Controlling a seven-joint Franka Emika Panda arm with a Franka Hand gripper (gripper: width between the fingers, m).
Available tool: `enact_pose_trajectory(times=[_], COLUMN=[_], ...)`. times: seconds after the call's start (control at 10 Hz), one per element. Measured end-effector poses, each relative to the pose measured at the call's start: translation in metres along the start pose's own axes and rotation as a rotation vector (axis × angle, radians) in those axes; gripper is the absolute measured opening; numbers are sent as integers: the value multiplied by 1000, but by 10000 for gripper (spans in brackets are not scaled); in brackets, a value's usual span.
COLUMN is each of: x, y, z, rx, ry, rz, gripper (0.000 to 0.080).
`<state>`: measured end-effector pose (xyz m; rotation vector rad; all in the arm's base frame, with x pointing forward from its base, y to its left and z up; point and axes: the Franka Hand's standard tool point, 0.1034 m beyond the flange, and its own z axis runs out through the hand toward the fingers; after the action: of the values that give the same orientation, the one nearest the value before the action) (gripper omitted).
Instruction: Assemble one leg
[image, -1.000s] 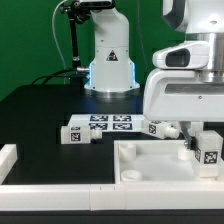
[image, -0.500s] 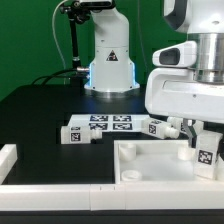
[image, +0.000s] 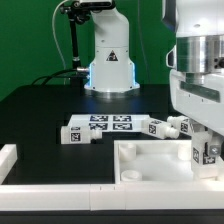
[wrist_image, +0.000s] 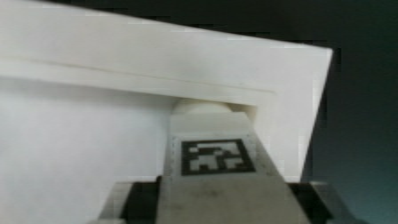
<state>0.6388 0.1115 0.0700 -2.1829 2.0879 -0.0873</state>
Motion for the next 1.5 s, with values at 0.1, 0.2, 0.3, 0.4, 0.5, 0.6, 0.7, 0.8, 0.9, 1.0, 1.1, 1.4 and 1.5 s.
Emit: enact_pose_trajectory(times=[0.1, 0.2, 0.3, 0.4, 0.5, 0.6, 0.7, 0.8, 0.9, 1.0, 1.1, 1.4, 1.5], x=[0, 0, -2, -7, -10, -10, -9, -8, -8, -7, -6, -5, -5], y=[0, 0, 0, 2, 4, 4, 4, 4, 4, 4, 1, 1, 1], z=[0, 0, 0, 2, 3, 3, 3, 3, 3, 2, 1, 1, 1], rx=[0, 1, 1, 4, -4, -6, -6, -6, -6, -9, -18, -19, -18], ry=[1, 1, 0, 5, 1, 1, 2, 3, 3, 7, 24, 26, 26], rz=[-15, -39, -43, -275, -491, -632, -673, -731, -771, -874, -1107, -1138, -1116], gripper=[284, 351, 534, 626, 626, 645, 645, 649, 649, 649, 649, 554, 400])
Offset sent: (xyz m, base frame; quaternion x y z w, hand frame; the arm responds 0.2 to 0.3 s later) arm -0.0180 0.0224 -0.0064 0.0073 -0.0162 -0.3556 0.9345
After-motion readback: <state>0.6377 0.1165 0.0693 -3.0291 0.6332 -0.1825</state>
